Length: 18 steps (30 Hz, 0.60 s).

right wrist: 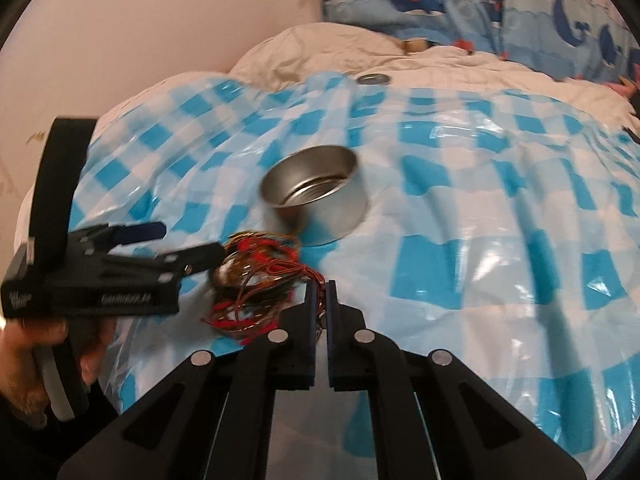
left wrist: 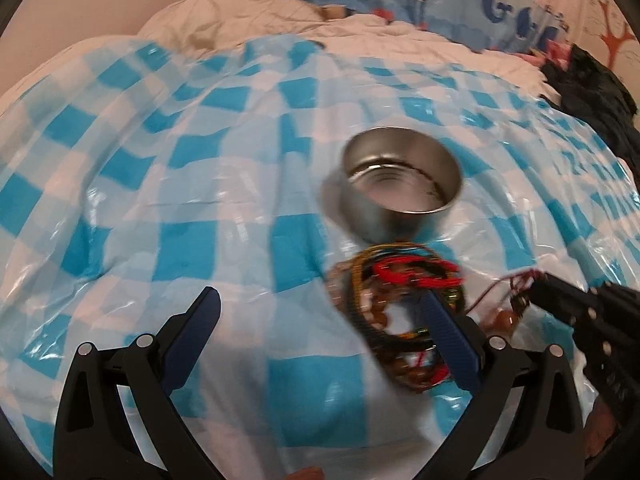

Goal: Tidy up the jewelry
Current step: 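Close the left gripper on red string bracelets while the right grips a charm cord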

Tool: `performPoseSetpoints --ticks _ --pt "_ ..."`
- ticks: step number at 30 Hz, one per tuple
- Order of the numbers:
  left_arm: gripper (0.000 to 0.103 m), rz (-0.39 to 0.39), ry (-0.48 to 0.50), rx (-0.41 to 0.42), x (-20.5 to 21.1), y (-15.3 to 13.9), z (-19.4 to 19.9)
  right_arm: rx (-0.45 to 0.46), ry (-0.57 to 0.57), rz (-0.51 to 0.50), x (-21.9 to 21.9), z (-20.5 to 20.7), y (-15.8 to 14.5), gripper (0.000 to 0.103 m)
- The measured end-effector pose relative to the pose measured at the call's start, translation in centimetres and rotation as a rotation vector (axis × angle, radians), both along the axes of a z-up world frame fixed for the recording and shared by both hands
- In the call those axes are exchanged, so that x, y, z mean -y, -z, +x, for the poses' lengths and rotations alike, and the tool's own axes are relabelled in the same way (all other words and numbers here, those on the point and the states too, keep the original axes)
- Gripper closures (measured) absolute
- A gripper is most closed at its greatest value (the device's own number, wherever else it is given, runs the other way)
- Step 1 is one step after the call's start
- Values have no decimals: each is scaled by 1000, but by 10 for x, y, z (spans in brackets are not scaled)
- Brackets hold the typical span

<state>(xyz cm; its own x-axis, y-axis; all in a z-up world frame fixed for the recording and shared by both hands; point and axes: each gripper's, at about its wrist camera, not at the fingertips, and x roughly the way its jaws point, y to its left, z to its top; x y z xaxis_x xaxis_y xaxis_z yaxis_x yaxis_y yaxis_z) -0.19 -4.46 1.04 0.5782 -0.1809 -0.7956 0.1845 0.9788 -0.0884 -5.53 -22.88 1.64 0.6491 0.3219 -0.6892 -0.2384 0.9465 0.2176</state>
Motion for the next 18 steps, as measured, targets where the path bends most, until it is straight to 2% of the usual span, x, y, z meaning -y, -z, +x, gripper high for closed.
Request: performPoseSetpoints --ticks 3,6,11,15,18 --pt "7 26 36 30 13 1 1 -5 38 -9 9 1 0 98" --pt "7 19 72 42 23 3 5 -24 71 -13 17 4 3 98" --pt "7 -15 153 7 37 13 11 -59 96 4 25 8 9 98" --pt "7 -9 139 -3 38 18 16 -68 84 7 22 9 10 98" --pt "7 -50 123 -29 34 22 20 -75 82 12 21 10 10 98"
